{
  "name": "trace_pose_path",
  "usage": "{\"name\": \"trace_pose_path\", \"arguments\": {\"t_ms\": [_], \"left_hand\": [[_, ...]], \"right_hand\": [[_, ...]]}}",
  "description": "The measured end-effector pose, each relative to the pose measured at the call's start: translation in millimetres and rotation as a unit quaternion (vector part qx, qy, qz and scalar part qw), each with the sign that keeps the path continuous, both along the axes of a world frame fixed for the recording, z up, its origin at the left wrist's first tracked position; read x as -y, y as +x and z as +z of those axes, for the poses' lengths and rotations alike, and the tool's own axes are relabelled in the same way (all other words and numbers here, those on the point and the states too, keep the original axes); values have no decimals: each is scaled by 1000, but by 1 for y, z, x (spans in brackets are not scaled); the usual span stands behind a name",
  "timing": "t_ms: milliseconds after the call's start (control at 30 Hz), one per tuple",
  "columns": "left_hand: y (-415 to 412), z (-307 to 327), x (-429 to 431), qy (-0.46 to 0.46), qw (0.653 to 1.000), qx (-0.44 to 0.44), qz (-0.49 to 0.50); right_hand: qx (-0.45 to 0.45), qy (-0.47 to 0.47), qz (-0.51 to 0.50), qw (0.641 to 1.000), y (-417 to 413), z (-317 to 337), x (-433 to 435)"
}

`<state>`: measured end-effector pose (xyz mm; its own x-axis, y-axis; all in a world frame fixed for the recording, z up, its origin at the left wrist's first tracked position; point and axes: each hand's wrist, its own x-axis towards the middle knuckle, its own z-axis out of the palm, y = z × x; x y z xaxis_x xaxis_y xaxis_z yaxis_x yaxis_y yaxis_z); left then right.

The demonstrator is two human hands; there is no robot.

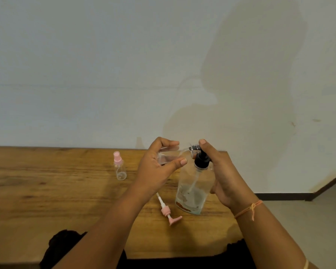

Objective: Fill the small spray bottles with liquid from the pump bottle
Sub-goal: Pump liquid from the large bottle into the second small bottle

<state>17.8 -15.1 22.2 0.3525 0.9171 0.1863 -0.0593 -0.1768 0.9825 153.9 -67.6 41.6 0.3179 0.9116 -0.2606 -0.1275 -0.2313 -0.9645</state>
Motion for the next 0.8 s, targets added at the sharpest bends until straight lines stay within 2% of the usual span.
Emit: {"name": "trace_pose_path", "arguments": {"t_ms": [467,800], "left_hand": [[1,-2,-1,18,1000,-6,4],[-1,-6,-2,13,999,-31,12]], "right_hand": [[-25,25,2,999,2,-1,3],[15,36,-27,999,0,-5,3]]}}
